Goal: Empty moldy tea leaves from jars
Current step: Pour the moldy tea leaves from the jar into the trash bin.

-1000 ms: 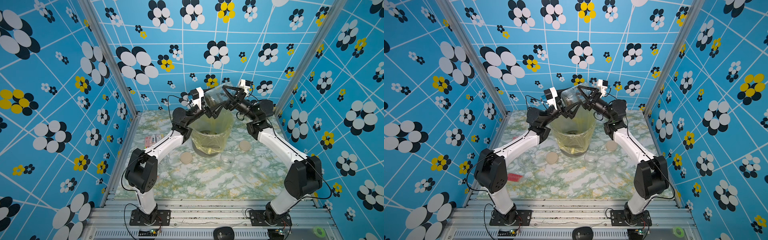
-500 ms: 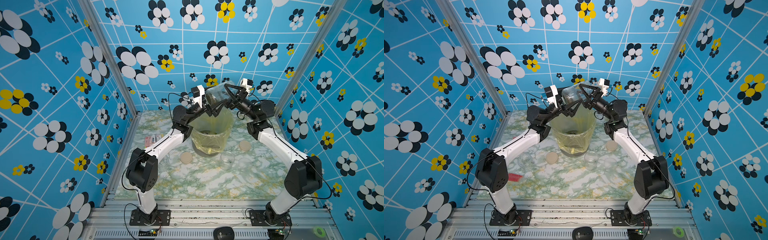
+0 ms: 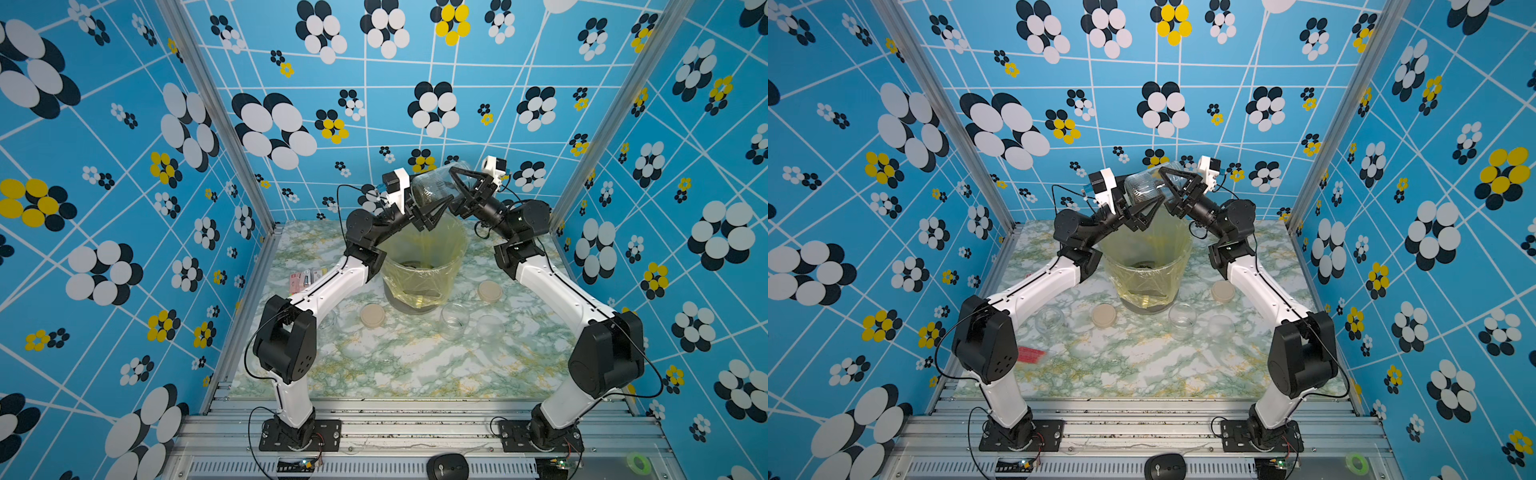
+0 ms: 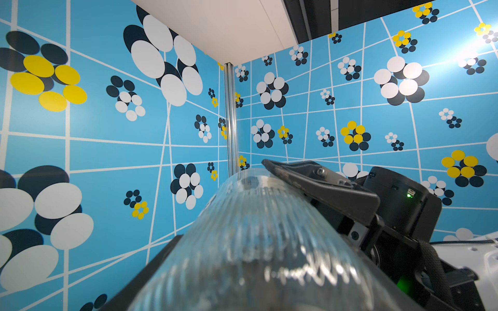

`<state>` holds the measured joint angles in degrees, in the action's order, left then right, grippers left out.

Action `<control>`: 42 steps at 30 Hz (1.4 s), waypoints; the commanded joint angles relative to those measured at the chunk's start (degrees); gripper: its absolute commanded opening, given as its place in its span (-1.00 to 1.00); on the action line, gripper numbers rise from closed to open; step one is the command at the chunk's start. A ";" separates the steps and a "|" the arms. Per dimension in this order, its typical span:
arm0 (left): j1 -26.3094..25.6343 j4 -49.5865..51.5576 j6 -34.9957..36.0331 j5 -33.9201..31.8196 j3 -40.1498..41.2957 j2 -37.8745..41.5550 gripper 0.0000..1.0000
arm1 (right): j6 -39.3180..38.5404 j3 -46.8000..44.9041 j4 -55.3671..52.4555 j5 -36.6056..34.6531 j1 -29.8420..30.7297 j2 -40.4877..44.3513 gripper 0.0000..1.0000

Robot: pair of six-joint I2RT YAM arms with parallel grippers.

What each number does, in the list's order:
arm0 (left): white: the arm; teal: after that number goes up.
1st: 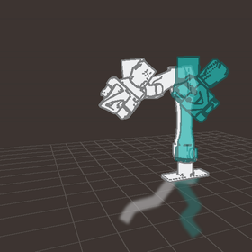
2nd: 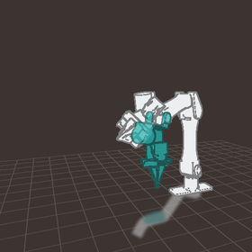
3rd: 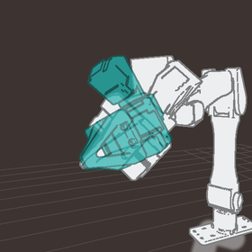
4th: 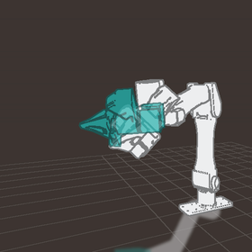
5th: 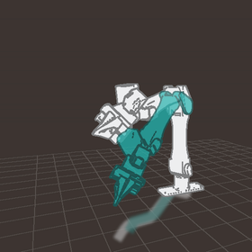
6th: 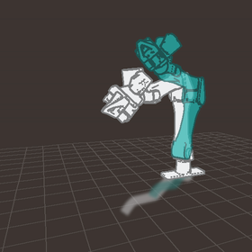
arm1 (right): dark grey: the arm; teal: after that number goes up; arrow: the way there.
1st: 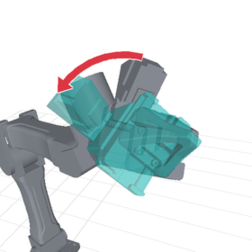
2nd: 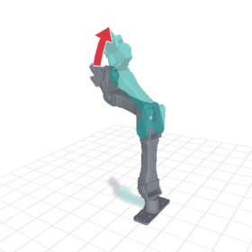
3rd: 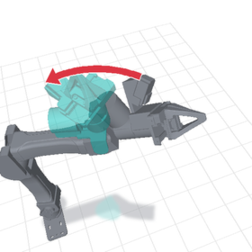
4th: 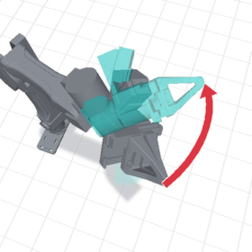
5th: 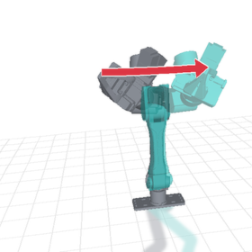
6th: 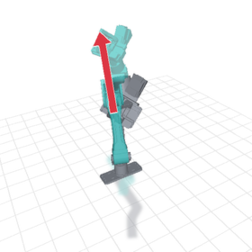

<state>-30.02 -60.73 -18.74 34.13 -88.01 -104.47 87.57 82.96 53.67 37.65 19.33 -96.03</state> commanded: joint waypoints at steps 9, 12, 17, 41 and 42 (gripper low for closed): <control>0.87 10.22 -0.28 2.89 -0.50 5.04 -0.94 | -2.68 -0.21 1.06 4.10 0.85 0.11 0.80; 1.84 11.42 -0.78 2.29 0.31 6.17 -0.97 | -3.44 -0.77 0.47 3.95 0.66 0.48 0.94; 2.99 15.06 0.08 2.04 1.46 8.40 -1.00 | -3.53 -2.62 0.55 3.66 -0.67 1.21 0.98; 5.31 48.35 12.99 -1.21 6.69 22.76 -1.00 | -15.24 -14.73 -8.47 5.86 -8.08 10.85 0.98; 5.56 50.68 13.68 -1.43 6.51 23.33 -1.00 | -17.05 -14.76 -10.64 5.89 -8.08 11.47 0.98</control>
<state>-25.45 -14.44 -8.56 34.41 -81.56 -84.75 77.58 68.60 47.81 42.15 11.42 -87.74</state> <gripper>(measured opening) 0.835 0.991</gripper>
